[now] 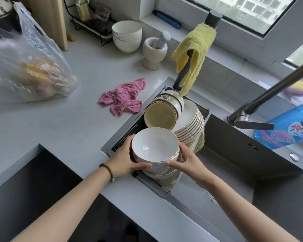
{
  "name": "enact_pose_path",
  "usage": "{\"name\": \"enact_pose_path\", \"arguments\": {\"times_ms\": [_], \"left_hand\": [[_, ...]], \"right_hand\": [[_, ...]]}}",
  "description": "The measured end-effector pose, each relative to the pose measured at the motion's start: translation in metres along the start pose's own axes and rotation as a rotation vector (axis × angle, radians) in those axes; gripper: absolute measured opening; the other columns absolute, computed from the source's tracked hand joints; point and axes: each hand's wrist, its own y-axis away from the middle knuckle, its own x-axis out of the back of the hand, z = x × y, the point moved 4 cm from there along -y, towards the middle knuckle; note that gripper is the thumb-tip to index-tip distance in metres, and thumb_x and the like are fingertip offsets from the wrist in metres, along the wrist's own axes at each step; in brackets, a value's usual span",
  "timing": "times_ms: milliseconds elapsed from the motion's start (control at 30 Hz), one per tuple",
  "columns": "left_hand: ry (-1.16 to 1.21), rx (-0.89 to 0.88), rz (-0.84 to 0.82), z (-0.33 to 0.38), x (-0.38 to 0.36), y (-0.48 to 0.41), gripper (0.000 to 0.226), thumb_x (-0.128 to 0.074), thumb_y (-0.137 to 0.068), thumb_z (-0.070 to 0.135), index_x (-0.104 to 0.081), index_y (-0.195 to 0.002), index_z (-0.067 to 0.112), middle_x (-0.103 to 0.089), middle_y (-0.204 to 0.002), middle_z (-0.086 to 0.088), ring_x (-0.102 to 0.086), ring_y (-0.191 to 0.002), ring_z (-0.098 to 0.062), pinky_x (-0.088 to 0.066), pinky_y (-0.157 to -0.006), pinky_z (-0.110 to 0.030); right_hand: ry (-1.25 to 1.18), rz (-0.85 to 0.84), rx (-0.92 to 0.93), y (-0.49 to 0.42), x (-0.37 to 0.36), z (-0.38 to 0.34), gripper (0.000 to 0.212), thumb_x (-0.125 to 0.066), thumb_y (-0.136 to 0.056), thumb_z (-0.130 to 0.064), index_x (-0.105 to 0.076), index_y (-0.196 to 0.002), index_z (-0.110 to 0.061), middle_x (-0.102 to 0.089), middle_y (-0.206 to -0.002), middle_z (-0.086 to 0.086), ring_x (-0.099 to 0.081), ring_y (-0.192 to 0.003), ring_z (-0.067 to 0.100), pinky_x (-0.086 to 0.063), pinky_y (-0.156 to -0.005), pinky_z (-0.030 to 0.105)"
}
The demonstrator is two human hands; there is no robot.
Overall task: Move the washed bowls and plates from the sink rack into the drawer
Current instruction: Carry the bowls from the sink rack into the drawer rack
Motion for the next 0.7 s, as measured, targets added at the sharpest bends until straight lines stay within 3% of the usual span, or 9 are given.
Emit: {"name": "enact_pose_path", "arguments": {"times_ms": [167, 300, 400, 533, 633, 700], "left_hand": [[0.038, -0.011, 0.013, 0.001, 0.000, 0.001, 0.125, -0.077, -0.037, 0.072, -0.022, -0.140, 0.030, -0.044, -0.135, 0.010, -0.042, -0.127, -0.008, -0.037, -0.108, -0.033], [0.072, -0.060, 0.044, 0.012, 0.006, 0.000, 0.120, -0.076, -0.037, 0.073, -0.026, -0.139, 0.033, -0.046, -0.132, 0.015, -0.043, -0.126, -0.006, -0.039, -0.106, -0.031], [0.084, -0.095, 0.068, 0.021, 0.014, 0.000, 0.119, -0.074, -0.035, 0.076, -0.029, -0.137, 0.033, -0.048, -0.127, 0.018, -0.044, -0.123, -0.004, -0.040, -0.103, -0.026], [0.152, -0.169, 0.121, 0.042, 0.028, 0.012, 0.112, -0.072, -0.034, 0.078, -0.025, -0.131, 0.046, -0.044, -0.122, 0.031, -0.042, -0.112, 0.021, -0.038, -0.087, 0.000], [0.296, -0.187, 0.148, 0.057, 0.044, 0.025, 0.108, -0.077, -0.032, 0.072, -0.026, -0.125, 0.054, -0.043, -0.122, 0.031, -0.049, -0.110, 0.012, -0.048, -0.085, -0.010], [0.358, -0.205, 0.194, 0.067, 0.059, 0.040, 0.107, -0.079, -0.031, 0.070, -0.026, -0.123, 0.055, -0.041, -0.123, 0.033, -0.052, -0.110, 0.003, -0.053, -0.080, -0.015]], "right_hand": [[-0.025, 0.040, 0.035, 0.004, -0.002, 0.000, 0.090, -0.083, -0.062, -0.048, -0.045, -0.141, -0.027, -0.055, -0.138, -0.014, -0.048, -0.128, -0.003, -0.041, -0.101, 0.011], [-0.036, 0.064, 0.072, 0.006, -0.001, -0.009, 0.094, -0.082, -0.061, -0.051, -0.043, -0.143, -0.029, -0.051, -0.141, -0.017, -0.046, -0.130, -0.005, -0.038, -0.101, 0.009], [-0.042, 0.089, 0.105, 0.005, 0.000, -0.021, 0.096, -0.083, -0.060, -0.052, -0.042, -0.144, -0.029, -0.052, -0.141, -0.017, -0.047, -0.130, -0.003, -0.038, -0.111, 0.024], [-0.071, 0.086, 0.188, 0.005, -0.002, -0.049, 0.101, -0.083, -0.058, -0.062, -0.041, -0.144, -0.031, -0.051, -0.142, -0.013, -0.045, -0.134, 0.006, -0.035, -0.116, 0.044], [-0.155, 0.038, 0.269, 0.005, -0.014, -0.077, 0.104, -0.084, -0.061, -0.057, -0.035, -0.148, -0.029, -0.049, -0.146, -0.010, -0.043, -0.138, 0.012, -0.033, -0.116, 0.049], [-0.232, -0.030, 0.295, 0.003, -0.026, -0.099, 0.104, -0.086, -0.060, -0.055, -0.033, -0.147, -0.036, -0.050, -0.144, -0.012, -0.047, -0.135, 0.015, -0.039, -0.112, 0.048]]}}
